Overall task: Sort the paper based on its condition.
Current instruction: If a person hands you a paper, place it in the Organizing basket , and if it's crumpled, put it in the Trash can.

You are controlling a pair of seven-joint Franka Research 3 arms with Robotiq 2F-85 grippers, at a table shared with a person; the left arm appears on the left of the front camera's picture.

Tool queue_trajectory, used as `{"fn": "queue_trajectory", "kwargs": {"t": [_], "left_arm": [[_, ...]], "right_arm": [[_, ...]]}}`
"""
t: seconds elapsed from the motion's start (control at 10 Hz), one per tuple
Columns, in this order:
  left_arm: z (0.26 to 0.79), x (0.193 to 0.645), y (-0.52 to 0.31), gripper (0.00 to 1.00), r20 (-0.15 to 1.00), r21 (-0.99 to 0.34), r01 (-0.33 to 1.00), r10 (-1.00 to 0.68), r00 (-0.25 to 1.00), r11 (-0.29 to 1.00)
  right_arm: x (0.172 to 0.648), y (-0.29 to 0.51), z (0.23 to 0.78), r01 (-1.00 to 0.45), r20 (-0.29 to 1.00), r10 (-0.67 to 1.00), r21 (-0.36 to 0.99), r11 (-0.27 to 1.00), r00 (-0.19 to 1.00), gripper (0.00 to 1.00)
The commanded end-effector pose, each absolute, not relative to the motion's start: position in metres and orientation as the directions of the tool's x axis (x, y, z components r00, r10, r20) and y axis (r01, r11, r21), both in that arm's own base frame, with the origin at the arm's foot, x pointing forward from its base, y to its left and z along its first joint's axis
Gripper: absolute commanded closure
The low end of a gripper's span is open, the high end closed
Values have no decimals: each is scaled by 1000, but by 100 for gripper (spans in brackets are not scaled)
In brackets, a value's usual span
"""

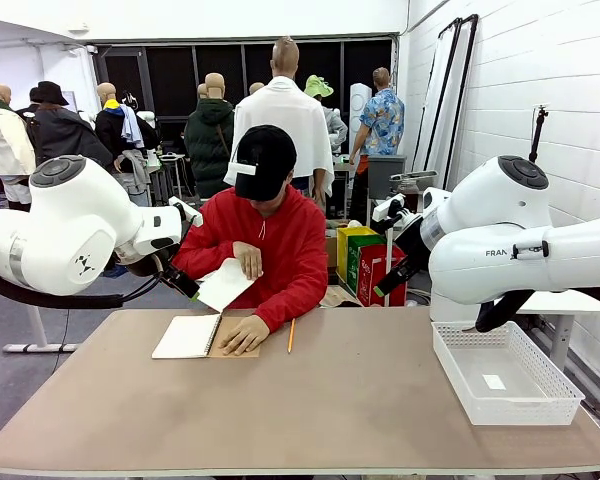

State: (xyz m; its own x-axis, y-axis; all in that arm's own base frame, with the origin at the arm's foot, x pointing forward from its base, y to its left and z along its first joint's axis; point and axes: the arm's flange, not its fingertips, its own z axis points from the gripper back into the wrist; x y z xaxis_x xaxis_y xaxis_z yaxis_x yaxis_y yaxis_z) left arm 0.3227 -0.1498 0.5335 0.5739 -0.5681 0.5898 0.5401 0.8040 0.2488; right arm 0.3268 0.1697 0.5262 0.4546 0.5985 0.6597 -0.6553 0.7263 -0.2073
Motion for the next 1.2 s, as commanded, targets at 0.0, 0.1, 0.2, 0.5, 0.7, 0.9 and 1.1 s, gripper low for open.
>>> {"fn": "queue_trajectory", "kwargs": {"t": [0.0,0.1,0.2,0.5,0.7,0.9,1.1], "left_arm": [[534,323,-150,0,590,249,541,-569,573,804],[534,323,-150,0,590,249,541,-569,573,804],[534,323,-150,0,590,249,541,-569,573,804],[534,323,-150,0,590,249,541,-569,573,804],[534,323,-150,0,590,249,541,-569,573,804],[534,323,-150,0,590,249,541,-569,573,804],[534,323,-150,0,590,249,541,-569,573,804]], "right_arm": [[327,170,526,-650,661,591,-201,733,462,0],[327,170,526,-650,661,591,-201,733,462,0],[327,170,526,-650,661,591,-201,733,462,0],[327,170,526,-650,661,591,-201,733,462,0],[327,170,526,-650,661,591,-201,733,462,0],[327,170,526,-650,661,591,-201,733,462,0],[327,170,526,-650,661,591,-201,733,462,0]]}}
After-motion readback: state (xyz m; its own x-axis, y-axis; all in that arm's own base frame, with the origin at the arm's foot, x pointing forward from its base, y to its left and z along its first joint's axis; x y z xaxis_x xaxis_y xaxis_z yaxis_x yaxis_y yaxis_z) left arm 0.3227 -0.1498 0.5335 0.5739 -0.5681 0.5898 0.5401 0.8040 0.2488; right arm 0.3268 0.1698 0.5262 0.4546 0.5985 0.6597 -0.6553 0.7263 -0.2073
